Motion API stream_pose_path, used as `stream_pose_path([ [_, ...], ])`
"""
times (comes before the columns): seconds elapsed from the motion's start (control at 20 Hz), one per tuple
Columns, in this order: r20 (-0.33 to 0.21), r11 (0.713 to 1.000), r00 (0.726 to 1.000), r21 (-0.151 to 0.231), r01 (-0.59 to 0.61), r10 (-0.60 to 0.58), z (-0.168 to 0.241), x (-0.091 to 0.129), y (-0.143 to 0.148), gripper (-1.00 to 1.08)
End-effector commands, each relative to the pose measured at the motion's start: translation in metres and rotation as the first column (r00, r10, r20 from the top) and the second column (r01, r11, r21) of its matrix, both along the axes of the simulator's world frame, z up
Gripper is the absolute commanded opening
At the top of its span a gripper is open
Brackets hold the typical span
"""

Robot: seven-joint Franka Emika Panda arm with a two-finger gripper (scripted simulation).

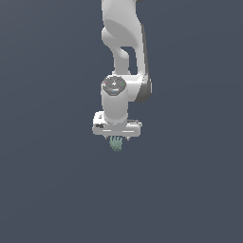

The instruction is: Pick up the object and move it to a goal position.

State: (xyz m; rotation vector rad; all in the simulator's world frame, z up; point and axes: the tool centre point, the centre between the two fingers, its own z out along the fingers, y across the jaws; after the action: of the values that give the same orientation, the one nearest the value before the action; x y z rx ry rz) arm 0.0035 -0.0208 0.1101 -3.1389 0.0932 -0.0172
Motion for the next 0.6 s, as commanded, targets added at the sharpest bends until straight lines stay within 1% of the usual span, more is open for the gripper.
stream_pose_path([
  [0.0, -0.007, 1.000, 1.000, 0.000, 0.015, -0.015, -0.013, -0.005, -0.006, 1.00],
  [0.35, -0.011, 1.000, 1.000, -0.001, 0.021, -0.021, -0.020, -0.007, -0.008, 1.00],
  [0.55, -0.011, 1.000, 1.000, -0.001, 0.022, -0.022, -0.031, -0.007, -0.009, 1.00],
])
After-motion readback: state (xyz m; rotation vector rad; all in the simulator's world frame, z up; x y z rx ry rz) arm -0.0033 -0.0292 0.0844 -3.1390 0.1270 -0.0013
